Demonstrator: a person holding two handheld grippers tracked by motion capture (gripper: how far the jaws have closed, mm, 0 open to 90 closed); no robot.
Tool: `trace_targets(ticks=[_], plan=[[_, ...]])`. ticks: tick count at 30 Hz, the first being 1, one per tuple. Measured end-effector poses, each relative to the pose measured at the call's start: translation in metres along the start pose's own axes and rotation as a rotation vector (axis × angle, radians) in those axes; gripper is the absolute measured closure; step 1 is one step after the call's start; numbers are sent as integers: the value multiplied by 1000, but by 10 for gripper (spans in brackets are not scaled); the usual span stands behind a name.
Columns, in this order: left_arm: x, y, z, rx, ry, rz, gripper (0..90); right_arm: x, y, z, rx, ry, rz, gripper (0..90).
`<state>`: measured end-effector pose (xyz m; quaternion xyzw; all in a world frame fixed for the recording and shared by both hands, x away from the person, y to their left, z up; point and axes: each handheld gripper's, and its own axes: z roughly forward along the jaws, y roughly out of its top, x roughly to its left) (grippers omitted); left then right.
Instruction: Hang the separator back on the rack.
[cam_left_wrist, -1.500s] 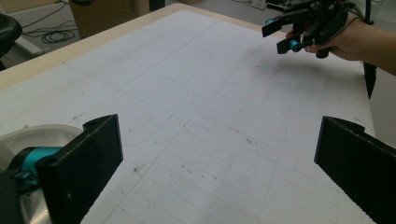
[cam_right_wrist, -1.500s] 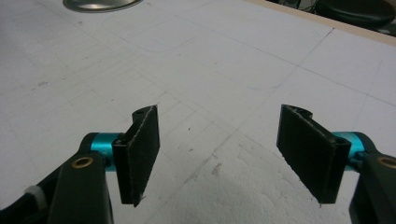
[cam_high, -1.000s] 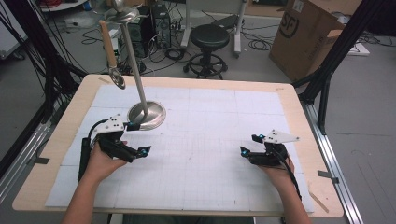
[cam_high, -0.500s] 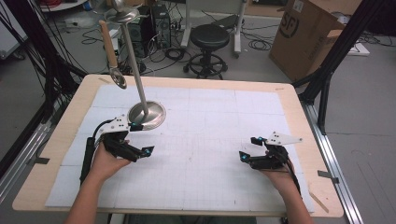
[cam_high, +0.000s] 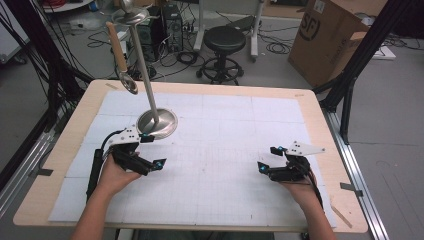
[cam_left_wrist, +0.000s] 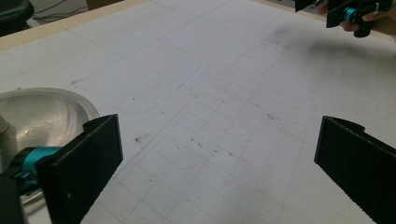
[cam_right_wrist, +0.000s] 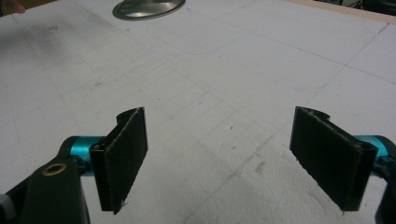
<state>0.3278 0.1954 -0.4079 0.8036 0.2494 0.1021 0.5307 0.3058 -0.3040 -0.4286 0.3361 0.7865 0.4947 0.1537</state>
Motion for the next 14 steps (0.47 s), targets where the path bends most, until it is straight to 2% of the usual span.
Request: trace_targets(ticks=[14], plan=[[-1,-1,4,19,0,-2,16,0,-2,1,15,-4,0,185]])
